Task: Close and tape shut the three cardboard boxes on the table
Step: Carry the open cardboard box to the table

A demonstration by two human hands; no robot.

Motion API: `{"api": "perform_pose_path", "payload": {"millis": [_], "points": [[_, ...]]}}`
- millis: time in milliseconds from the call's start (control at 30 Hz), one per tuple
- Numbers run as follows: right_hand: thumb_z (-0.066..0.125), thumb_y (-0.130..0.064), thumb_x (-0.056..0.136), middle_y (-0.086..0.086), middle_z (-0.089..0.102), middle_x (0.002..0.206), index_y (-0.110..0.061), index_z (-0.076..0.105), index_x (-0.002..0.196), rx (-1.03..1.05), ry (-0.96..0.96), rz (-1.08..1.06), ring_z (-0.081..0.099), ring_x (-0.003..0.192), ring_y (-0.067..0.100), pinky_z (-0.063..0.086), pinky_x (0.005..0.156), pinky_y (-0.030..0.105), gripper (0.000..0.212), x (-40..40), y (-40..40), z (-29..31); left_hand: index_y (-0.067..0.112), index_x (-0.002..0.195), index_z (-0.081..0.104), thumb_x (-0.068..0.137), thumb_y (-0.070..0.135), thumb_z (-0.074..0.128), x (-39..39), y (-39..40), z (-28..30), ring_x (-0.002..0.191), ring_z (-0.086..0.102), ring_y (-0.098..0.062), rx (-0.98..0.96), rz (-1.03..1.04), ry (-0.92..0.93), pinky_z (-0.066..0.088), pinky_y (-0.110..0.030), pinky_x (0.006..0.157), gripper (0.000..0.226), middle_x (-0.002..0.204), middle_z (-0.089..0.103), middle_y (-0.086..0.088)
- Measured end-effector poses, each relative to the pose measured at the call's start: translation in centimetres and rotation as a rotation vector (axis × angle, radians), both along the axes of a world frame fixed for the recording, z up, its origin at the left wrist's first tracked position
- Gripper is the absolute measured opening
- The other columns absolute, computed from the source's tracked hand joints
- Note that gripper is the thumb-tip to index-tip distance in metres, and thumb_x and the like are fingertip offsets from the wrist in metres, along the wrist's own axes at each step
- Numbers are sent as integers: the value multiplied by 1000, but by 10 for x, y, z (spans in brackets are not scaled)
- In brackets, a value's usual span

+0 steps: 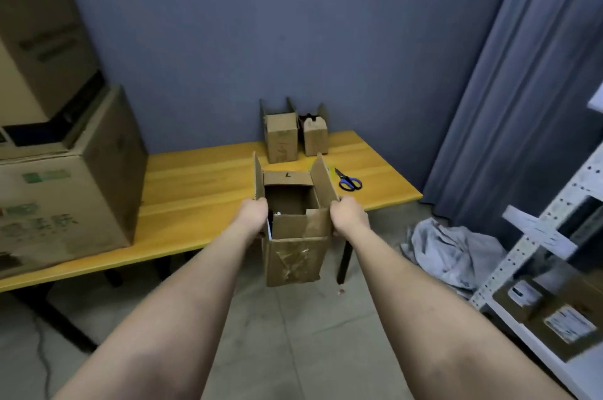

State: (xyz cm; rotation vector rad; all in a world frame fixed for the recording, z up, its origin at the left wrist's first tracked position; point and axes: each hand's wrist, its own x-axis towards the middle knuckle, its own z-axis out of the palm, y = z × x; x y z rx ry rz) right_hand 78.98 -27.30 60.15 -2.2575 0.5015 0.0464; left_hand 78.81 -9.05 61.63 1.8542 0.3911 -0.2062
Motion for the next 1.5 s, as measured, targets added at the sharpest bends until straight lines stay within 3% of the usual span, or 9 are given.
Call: {"api": "perform_pose_path", "payload": {"millis": [67, 233, 400, 533, 867, 1000, 1233, 1367, 1500], "points": [[36, -26, 94, 16, 63, 114, -11, 58, 114, 9, -5, 11, 61, 99, 38, 55, 84, 49, 33, 29, 12, -1, 1, 112, 49, 98, 22, 31, 25, 11, -1, 94, 59, -35, -29, 12, 4, 54, -44, 81, 31, 104, 59, -18], [35, -25, 95, 17, 63, 116, -11, 58, 115, 9, -10, 46, 61, 101, 39, 53, 86, 50, 34, 105, 49, -6, 4, 118, 47, 101, 20, 30, 93, 47, 0, 81, 56, -31, -43, 52, 2, 51, -35, 65, 29, 97, 58, -17], [35, -26, 96, 16, 64, 113, -11, 58, 113, -13, -25, 90, 64, 96, 39, 54, 86, 48, 33, 172, 91, 3, 3, 125, 48, 99, 24, 31, 161, 92, 2, 99, 59, -37, -7, 80, 10, 55, -44, 80, 38, 114, 60, -19], [36, -25, 95, 17, 64, 115, -12, 59, 111, -29, -47, 120, 64, 97, 40, 53, 88, 46, 31, 212, 121, 8, 3, 122, 50, 93, 26, 33, 207, 125, -4, 96, 61, -39, 18, 101, 9, 55, -51, 84, 41, 111, 62, -21], [36, -28, 95, 15, 66, 114, -14, 61, 109, -70, -60, 196, 65, 98, 38, 52, 91, 41, 31, 314, 184, 3, 3, 124, 50, 98, 28, 33, 291, 178, -12, 98, 61, -36, 62, 258, 8, 52, -48, 90, 39, 110, 62, -19], [37, -28, 98, 14, 65, 114, -13, 60, 112, -67, -55, 253, 63, 100, 37, 53, 90, 45, 31, 366, 204, -5, 3, 126, 47, 102, 25, 33, 333, 193, -16, 95, 58, -30, 41, 291, 42, 51, -47, 93, 37, 102, 59, -14], [37, -27, 100, 15, 66, 112, -12, 60, 113, -73, -18, 288, 64, 98, 35, 53, 89, 43, 29, 443, 222, -19, 9, 110, 47, 101, 34, 32, 414, 217, -32, 96, 60, -34, 69, 313, 91, 51, -49, 91, 30, 103, 60, -15], [37, -26, 101, 15, 64, 114, -12, 59, 116, -81, -22, 283, 62, 102, 35, 52, 90, 41, 30, 477, 224, -23, 10, 124, 51, 101, 34, 33, 448, 221, -41, 96, 59, -34, 24, 323, 101, 52, -49, 90, 37, 108, 60, -15], [38, -24, 102, 10, 66, 110, -16, 57, 117, -82, -40, 265, 62, 101, 28, 44, 79, 33, 26, 498, 226, -29, 15, 130, 46, 103, 31, 31, 462, 214, -37, 93, 58, -28, -96, 310, 100, 52, -45, 89, 35, 104, 59, -9]]}}
